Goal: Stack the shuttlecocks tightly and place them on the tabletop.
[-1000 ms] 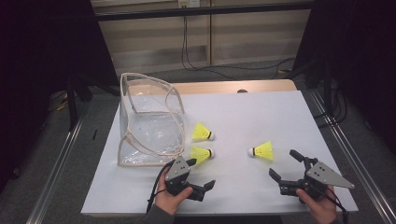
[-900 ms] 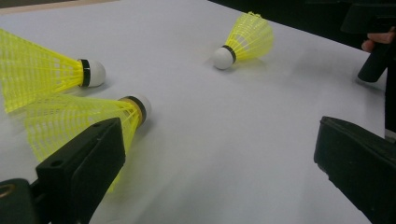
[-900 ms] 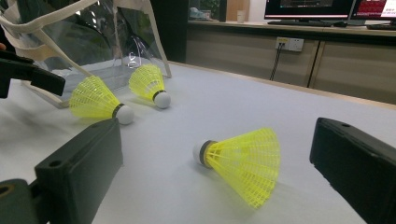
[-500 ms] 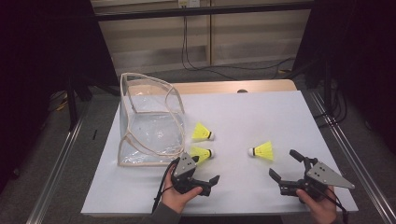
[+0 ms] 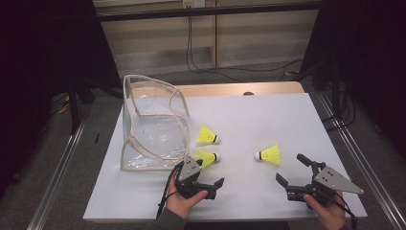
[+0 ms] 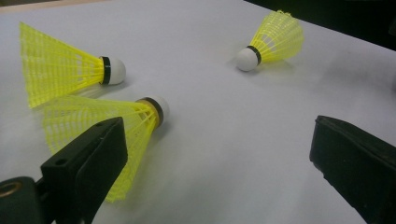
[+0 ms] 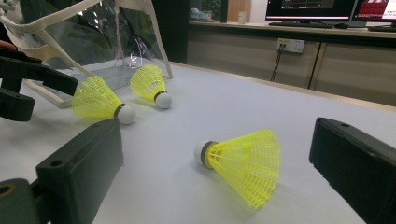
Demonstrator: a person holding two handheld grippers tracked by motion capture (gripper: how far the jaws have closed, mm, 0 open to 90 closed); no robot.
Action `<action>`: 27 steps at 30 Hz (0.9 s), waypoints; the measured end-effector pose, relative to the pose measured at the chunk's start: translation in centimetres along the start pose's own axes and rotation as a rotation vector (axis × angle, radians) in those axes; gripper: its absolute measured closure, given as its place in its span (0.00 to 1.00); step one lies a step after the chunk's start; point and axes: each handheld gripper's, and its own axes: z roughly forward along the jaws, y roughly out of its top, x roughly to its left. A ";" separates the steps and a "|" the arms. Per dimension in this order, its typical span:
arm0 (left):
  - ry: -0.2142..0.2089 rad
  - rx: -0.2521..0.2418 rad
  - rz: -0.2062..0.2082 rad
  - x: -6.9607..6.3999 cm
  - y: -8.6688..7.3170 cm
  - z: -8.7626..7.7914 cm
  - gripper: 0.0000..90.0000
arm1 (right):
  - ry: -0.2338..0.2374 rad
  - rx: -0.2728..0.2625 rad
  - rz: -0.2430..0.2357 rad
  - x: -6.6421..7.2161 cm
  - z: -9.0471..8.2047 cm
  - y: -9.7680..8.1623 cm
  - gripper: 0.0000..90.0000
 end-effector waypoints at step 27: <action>0.130 0.033 -0.059 0.8 0.2 2.0 0.37 | 0.006 0.000 0.002 0.0 0.0 0.0 0.03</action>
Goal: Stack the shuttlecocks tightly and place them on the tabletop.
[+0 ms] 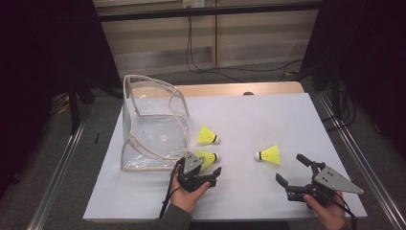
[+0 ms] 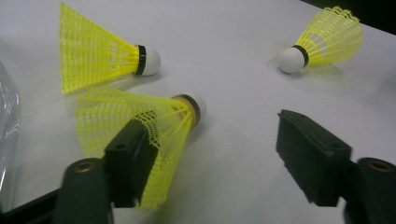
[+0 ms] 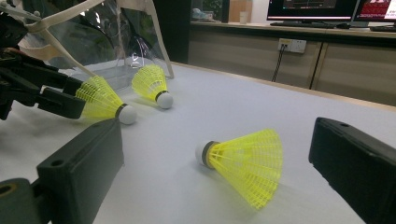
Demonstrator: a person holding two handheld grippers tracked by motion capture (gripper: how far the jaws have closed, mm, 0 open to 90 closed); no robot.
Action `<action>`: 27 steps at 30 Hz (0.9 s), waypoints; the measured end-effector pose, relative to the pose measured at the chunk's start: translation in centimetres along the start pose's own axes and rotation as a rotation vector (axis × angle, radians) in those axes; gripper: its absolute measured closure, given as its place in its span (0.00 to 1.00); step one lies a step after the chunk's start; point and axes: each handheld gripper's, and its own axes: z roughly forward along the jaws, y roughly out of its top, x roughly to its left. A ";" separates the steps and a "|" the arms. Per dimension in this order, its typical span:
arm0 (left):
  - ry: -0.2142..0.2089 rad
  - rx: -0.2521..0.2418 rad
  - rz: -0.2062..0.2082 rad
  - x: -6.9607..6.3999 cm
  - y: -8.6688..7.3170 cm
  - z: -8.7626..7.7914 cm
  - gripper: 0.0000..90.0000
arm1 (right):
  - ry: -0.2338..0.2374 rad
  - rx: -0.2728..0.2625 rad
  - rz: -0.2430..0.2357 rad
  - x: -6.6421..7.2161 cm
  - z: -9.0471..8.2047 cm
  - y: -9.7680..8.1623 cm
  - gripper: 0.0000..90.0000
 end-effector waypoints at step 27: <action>-0.035 0.021 0.015 -1.1 1.0 1.2 0.97 | 0.003 -0.003 0.004 -0.1 -0.1 0.0 0.03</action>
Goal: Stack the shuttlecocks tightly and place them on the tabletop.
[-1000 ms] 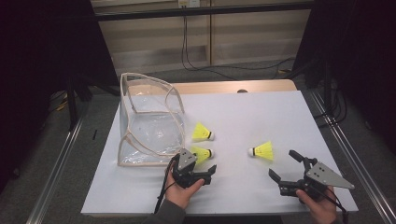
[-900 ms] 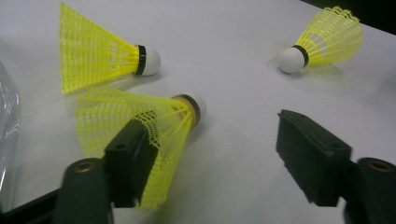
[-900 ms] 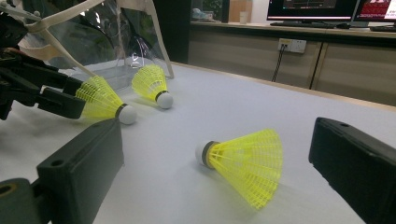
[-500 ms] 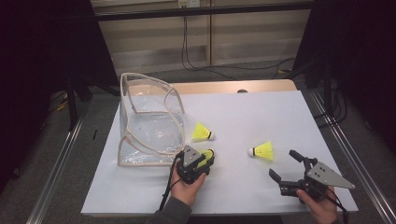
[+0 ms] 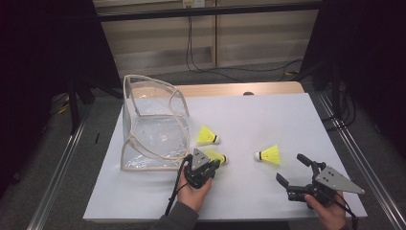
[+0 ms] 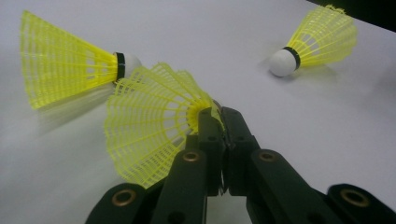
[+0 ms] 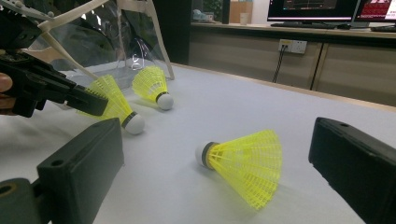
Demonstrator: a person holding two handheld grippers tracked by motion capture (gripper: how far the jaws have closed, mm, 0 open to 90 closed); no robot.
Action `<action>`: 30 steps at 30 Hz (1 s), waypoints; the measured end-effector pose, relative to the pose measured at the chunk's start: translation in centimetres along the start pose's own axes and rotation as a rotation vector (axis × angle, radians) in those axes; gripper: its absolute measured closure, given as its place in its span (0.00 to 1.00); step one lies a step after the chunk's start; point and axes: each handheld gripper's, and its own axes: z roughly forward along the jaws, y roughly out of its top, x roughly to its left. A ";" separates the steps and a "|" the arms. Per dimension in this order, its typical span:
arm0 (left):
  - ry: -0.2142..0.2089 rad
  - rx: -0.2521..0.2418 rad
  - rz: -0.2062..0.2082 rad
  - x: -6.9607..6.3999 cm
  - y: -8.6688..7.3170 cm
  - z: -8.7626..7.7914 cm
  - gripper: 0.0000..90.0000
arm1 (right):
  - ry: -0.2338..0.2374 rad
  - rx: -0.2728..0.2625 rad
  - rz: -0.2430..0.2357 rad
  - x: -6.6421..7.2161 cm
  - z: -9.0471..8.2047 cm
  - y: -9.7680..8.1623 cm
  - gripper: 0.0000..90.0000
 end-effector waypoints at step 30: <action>-0.025 -0.013 0.012 -0.8 3.2 2.2 0.95 | -0.002 -0.003 -0.002 -0.2 -0.1 -0.1 0.03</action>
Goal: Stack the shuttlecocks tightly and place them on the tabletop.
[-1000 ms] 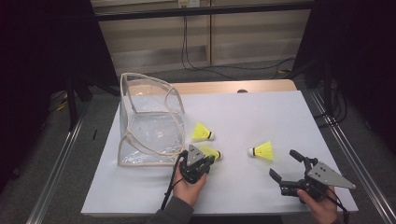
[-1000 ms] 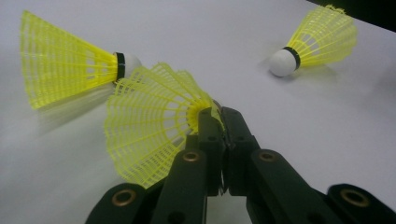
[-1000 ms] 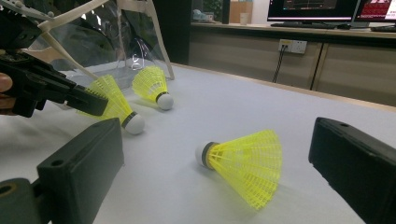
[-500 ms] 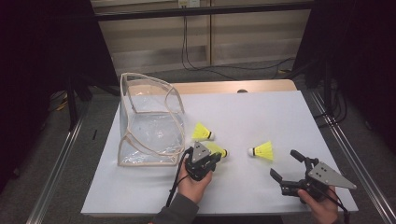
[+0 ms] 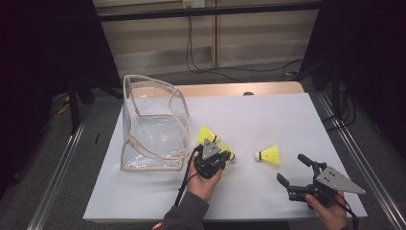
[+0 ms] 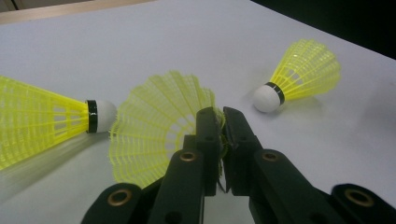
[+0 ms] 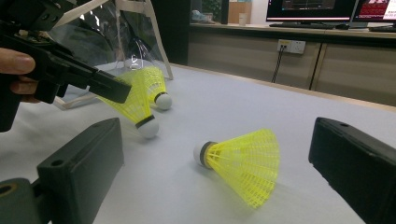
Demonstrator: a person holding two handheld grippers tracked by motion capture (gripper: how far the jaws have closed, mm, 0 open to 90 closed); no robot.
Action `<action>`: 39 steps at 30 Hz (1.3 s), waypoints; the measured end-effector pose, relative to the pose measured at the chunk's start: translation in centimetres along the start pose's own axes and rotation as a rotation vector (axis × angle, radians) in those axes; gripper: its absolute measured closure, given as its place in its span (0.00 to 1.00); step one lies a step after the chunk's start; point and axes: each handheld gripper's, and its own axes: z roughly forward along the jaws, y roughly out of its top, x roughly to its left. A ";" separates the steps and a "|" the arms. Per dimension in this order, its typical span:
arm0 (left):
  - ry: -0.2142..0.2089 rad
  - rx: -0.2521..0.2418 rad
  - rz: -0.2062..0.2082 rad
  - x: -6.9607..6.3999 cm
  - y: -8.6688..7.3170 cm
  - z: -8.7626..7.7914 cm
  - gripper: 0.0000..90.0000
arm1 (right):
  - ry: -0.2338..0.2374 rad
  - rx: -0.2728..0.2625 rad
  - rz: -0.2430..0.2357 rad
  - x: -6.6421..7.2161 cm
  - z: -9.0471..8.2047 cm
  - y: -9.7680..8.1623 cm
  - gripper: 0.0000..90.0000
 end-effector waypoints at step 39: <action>0.014 -0.001 -0.019 2.2 4.1 2.0 0.98 | 0.003 0.001 0.006 -0.1 0.1 -0.1 0.03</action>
